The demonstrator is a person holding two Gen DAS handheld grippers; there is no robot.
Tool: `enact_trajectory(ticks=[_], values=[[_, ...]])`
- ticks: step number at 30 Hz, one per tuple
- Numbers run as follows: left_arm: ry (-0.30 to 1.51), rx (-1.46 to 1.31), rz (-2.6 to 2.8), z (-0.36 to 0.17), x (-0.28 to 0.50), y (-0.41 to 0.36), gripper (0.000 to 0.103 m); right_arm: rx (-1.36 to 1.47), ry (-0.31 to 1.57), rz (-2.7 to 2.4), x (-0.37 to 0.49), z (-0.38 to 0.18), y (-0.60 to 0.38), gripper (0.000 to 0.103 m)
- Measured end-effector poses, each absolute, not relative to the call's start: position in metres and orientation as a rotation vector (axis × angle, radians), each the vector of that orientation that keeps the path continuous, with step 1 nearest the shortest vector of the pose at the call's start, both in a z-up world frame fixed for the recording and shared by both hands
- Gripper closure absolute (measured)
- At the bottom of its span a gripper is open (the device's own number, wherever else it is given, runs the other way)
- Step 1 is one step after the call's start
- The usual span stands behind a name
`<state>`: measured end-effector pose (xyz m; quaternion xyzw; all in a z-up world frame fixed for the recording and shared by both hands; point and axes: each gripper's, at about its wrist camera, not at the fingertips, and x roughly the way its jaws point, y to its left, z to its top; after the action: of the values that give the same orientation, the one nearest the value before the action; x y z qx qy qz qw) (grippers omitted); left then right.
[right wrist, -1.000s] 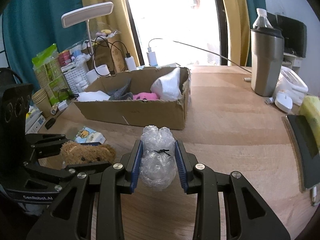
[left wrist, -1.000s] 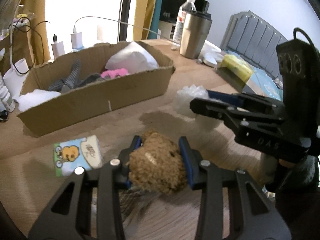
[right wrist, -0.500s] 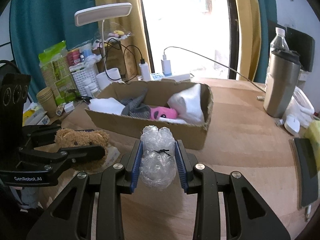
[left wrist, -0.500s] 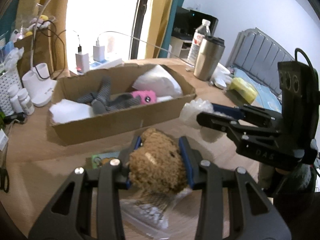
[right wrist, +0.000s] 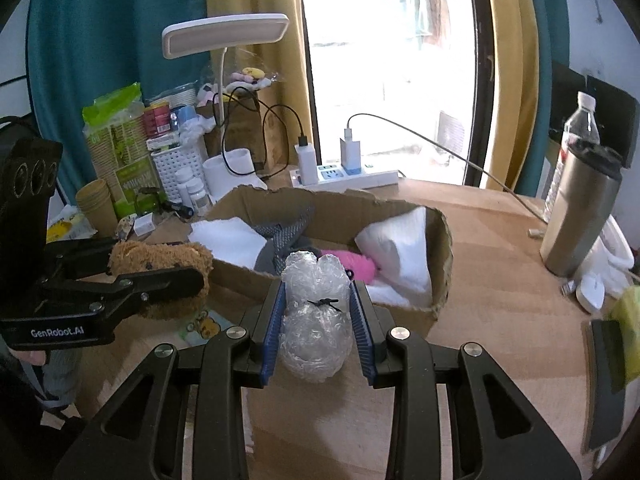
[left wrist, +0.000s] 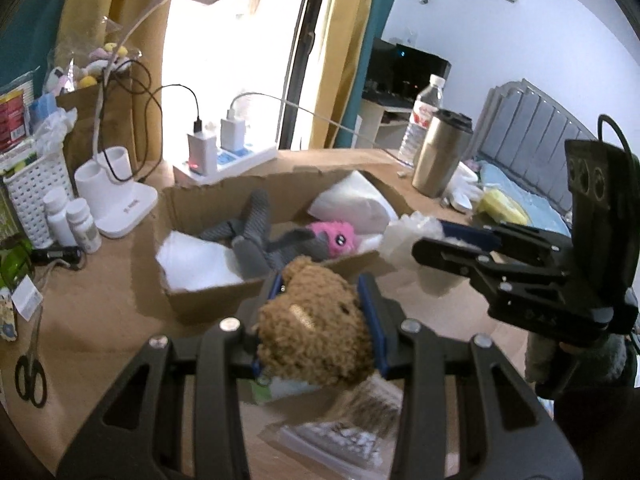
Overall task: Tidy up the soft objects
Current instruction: 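Carry the teddy bear and bubble-wrap bundle over the cardboard box, then lower the teddy bear and bubble wrap into the box and open both grippers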
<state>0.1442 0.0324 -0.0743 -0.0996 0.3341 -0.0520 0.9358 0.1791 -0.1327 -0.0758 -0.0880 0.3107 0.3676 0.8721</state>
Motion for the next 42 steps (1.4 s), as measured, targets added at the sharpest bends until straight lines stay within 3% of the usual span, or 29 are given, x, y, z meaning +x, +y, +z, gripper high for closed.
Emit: enact_trajectory(ticks=[42], values=[[0.703, -0.208, -0.031, -0.093, 0.208, 0.076, 0.062, -0.215, 0.686, 0.838, 0.225, -0.085, -0.078, 0.068]])
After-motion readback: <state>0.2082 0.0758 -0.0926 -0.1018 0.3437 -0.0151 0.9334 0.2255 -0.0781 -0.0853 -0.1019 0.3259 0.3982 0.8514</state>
